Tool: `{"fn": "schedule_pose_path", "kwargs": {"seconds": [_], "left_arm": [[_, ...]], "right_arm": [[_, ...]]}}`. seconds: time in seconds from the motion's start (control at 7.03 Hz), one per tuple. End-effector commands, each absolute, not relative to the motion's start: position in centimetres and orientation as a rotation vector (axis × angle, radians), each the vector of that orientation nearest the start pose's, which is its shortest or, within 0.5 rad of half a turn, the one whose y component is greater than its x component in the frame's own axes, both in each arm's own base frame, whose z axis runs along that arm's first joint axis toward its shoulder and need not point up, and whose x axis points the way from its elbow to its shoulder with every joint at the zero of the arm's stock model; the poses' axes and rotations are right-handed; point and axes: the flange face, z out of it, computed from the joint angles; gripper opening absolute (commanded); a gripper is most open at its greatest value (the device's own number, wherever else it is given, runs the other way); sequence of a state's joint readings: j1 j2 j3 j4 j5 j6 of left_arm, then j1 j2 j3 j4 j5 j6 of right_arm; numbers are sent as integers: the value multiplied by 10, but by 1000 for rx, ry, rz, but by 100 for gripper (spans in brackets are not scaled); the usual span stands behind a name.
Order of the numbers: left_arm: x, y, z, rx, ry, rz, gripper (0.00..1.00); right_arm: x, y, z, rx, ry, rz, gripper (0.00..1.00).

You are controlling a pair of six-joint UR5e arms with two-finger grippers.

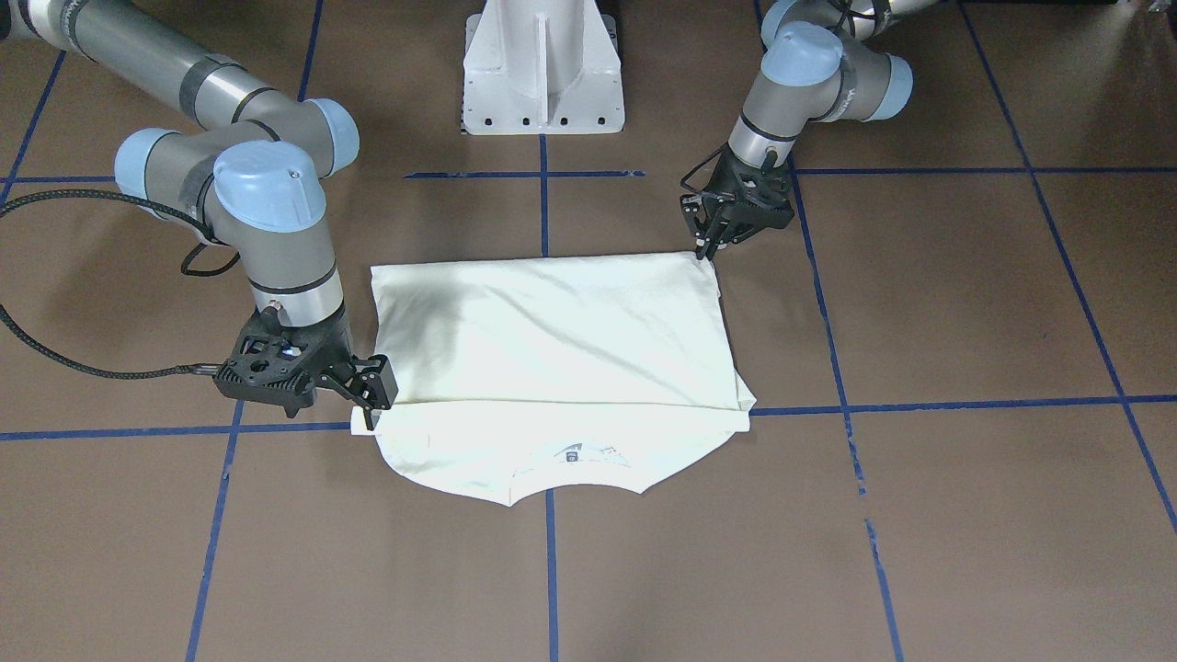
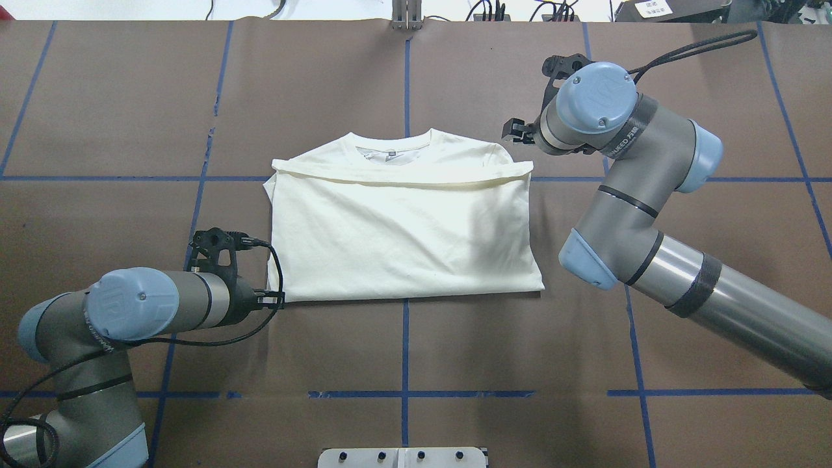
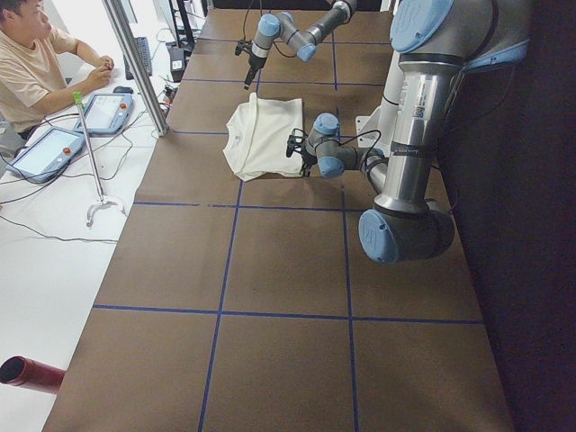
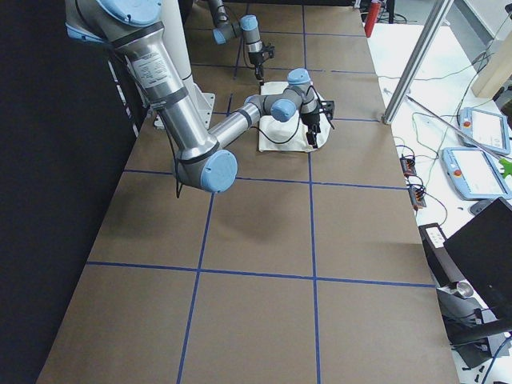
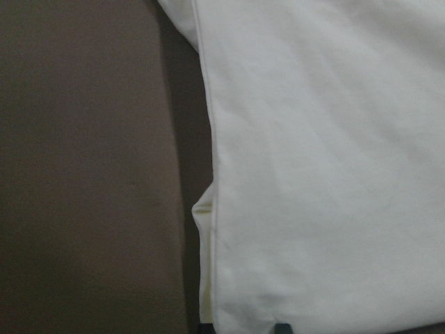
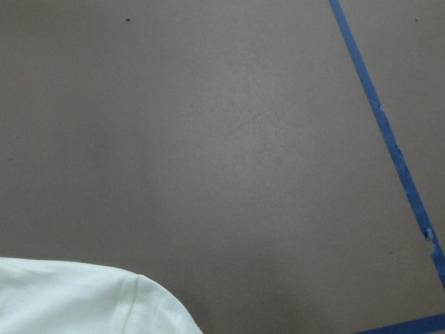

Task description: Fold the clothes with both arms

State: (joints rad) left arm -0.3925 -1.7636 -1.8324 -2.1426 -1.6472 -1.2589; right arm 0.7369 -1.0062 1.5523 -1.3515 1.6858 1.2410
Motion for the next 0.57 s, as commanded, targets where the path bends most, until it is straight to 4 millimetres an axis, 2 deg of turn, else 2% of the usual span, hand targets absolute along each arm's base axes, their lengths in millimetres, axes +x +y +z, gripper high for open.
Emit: {"fn": "schedule_pose_path", "kwargs": {"seconds": [0.0,0.14,0.28,0.43], "left_arm": [[475,-339,376,300,977,-35,0],[460,-359,375,372,953,23,0],[434,-394,384,455,892,74,0],[408,-442,417,503,794,85,0]], "right_arm": [[-438,-563,319,297,-719,345,100],[-439,-562,320,295,-718,345,100],[-439,-562,320,295,-718,345,100],[-439,-563,319,295,-720,348,100]]}}
